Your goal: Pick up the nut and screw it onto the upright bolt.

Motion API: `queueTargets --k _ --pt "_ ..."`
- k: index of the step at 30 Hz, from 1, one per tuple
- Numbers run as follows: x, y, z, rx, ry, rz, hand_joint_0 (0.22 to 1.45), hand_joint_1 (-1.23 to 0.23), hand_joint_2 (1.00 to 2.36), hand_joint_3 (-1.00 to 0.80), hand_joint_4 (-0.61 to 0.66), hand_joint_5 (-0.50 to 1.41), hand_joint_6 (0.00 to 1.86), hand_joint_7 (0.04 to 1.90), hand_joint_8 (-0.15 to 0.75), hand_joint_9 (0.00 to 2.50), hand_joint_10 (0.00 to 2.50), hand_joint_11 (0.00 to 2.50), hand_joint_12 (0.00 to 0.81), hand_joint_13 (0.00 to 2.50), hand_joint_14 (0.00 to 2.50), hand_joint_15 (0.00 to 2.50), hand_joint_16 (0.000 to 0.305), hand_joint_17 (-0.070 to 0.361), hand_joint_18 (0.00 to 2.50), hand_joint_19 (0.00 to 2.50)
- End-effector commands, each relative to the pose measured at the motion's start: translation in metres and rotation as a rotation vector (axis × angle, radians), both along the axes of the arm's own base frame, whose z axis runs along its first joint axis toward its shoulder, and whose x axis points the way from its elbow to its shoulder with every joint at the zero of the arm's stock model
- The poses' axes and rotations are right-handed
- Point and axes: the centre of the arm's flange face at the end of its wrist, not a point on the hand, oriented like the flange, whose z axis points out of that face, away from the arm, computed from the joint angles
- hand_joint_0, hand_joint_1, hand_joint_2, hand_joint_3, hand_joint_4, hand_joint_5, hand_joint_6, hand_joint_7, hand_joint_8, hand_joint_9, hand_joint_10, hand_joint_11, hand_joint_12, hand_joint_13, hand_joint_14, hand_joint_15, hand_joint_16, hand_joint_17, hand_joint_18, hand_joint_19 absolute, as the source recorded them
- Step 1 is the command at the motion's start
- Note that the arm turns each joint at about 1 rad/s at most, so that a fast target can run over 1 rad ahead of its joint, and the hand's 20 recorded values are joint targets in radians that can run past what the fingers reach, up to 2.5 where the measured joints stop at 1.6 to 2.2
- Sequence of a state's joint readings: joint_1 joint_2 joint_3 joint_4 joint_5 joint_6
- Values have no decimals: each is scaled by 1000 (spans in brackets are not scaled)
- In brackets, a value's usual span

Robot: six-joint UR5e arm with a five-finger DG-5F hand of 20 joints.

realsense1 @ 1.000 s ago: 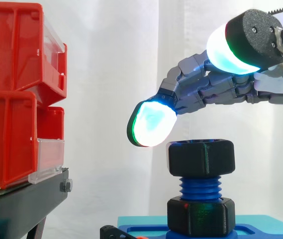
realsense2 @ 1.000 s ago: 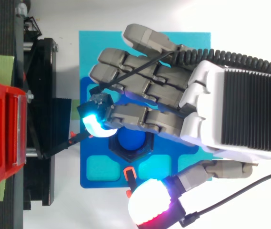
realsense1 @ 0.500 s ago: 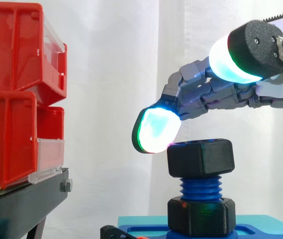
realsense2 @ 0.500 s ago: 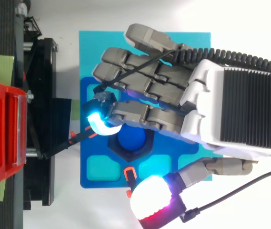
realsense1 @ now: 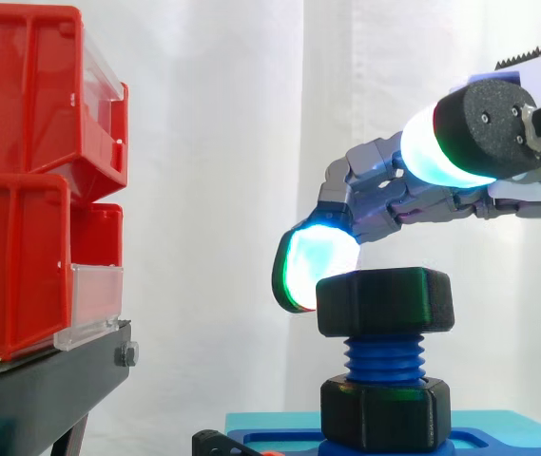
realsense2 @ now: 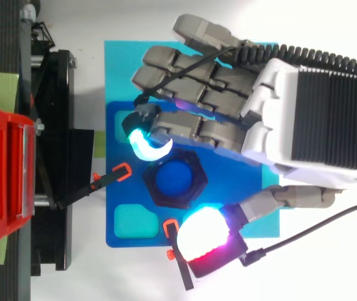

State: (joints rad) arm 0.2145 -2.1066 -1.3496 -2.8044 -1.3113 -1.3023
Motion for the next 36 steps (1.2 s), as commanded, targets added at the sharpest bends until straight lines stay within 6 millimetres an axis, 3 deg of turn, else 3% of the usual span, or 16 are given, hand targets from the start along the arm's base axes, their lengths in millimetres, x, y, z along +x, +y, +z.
queueTargets --k 1,10,18,30,36 --pt "-1 -5 0 -1 6 4 478 -207 1000 -500 257 -151 503 1177 296 320 0 0 336 111 0 0 40 91 0 0" --pt "-1 -14 1 -1 3 5 479 -218 1000 -500 244 -137 501 1318 302 345 0 0 332 129 0 0 39 88 0 0" --pt "4 -18 11 0 -14 5 482 -225 1000 -500 262 -121 501 1310 303 378 0 0 323 147 0 0 38 86 0 0" --pt "7 -23 32 -7 2 26 476 -215 1000 -500 284 -169 503 904 288 360 0 0 331 138 0 0 39 88 0 0" --pt "10 -16 35 -9 -20 43 468 -167 1000 -500 250 -185 502 723 263 277 0 0 335 72 0 0 41 93 0 0"
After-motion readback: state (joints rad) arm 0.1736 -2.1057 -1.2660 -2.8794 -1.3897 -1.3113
